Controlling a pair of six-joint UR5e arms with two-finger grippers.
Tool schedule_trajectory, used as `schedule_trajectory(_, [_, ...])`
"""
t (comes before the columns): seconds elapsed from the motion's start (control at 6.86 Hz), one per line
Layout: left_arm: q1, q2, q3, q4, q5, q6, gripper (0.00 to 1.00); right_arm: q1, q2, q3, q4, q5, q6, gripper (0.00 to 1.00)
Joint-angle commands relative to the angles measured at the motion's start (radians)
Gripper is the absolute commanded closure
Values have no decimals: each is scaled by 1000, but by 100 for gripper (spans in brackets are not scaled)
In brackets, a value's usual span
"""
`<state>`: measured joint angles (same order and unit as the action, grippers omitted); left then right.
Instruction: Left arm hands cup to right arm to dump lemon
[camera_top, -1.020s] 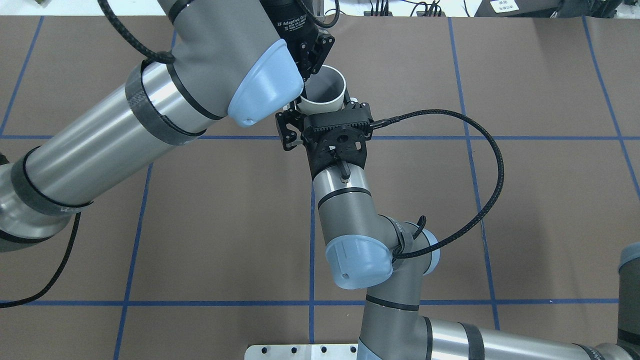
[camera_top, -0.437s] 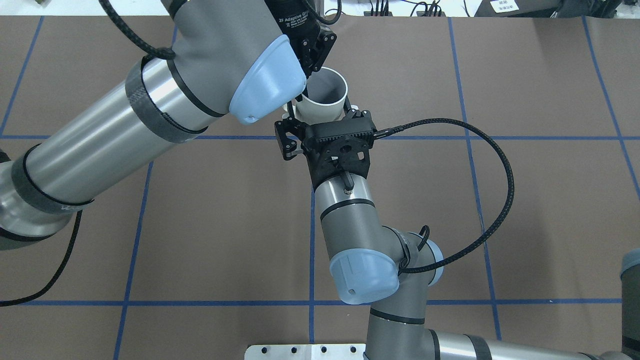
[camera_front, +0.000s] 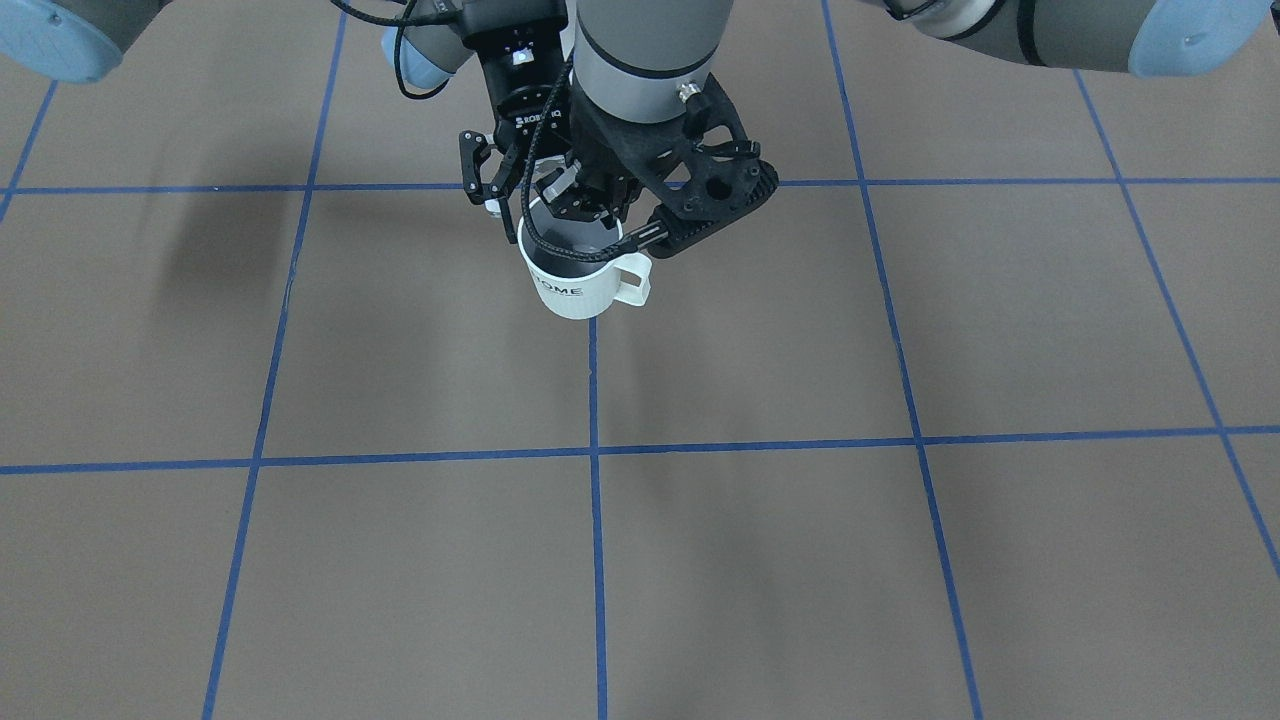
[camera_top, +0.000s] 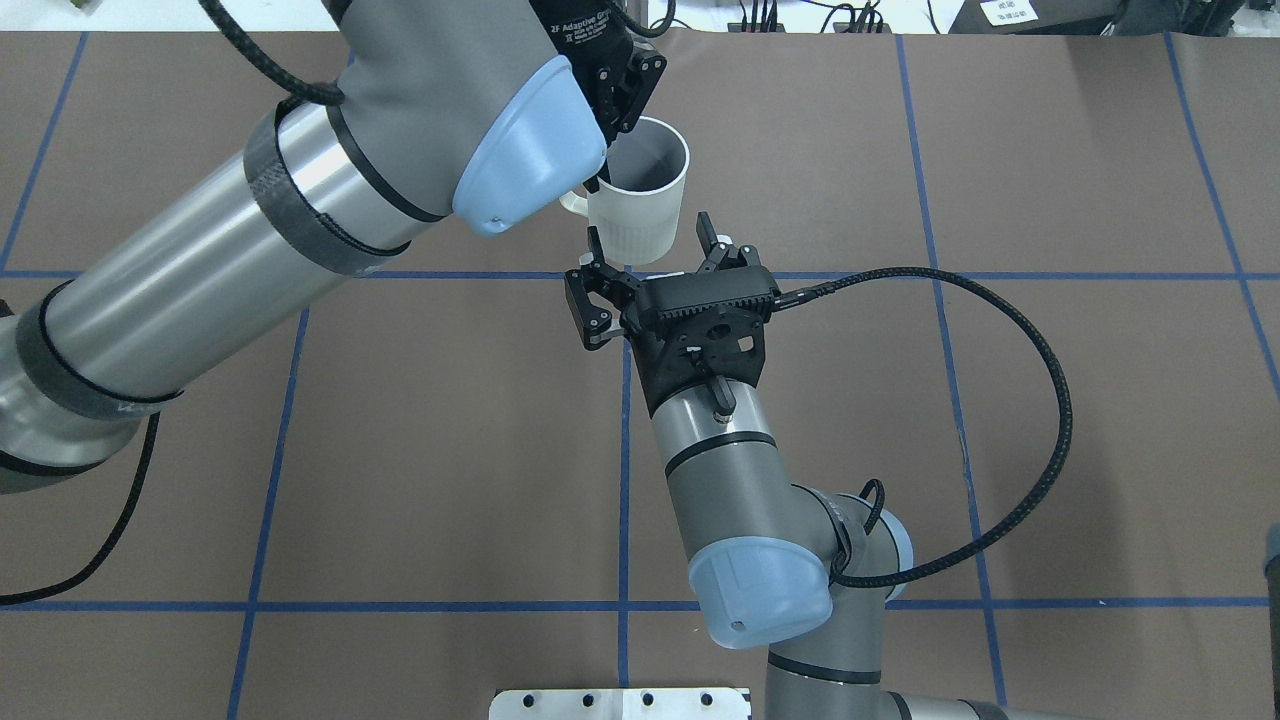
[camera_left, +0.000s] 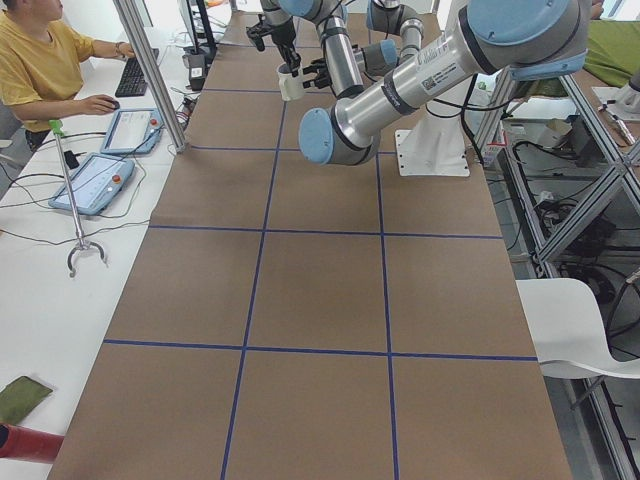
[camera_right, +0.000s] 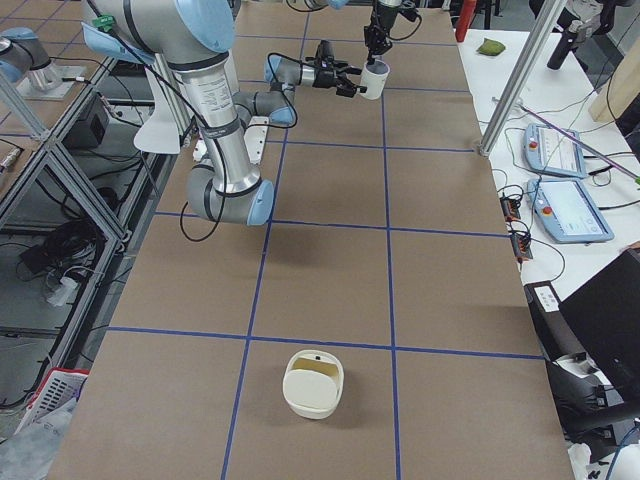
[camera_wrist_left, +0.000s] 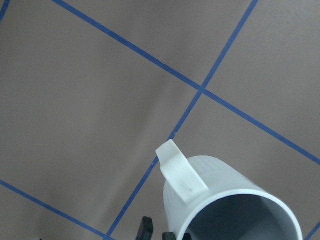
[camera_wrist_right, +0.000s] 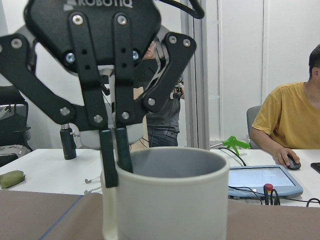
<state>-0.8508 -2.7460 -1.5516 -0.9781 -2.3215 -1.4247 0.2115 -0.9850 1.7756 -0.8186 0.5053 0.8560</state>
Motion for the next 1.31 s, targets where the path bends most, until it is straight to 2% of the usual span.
schedule_trajectory(0.0, [-36, 3, 4, -4, 2, 10, 100, -41, -44, 53, 1, -36, 0, 0])
schedule_trajectory(0.29, [-95, 26, -1, -1, 2, 94, 100, -46, -50, 54, 6, -34, 1, 0])
schedule_trajectory(0.44, [-128, 76, -19, -5, -2, 151, 100, -44, -56, 56, 80, -25, 11, 0])
schedule_trajectory(1.02, [-263, 357, -146, -8, -7, 513, 100, 24, -145, 24, 87, 51, 26, 0])
schedule_trajectory(1.17, [-283, 397, -150, -10, 1, 591, 100, 69, -146, 24, 84, 123, 23, 0])
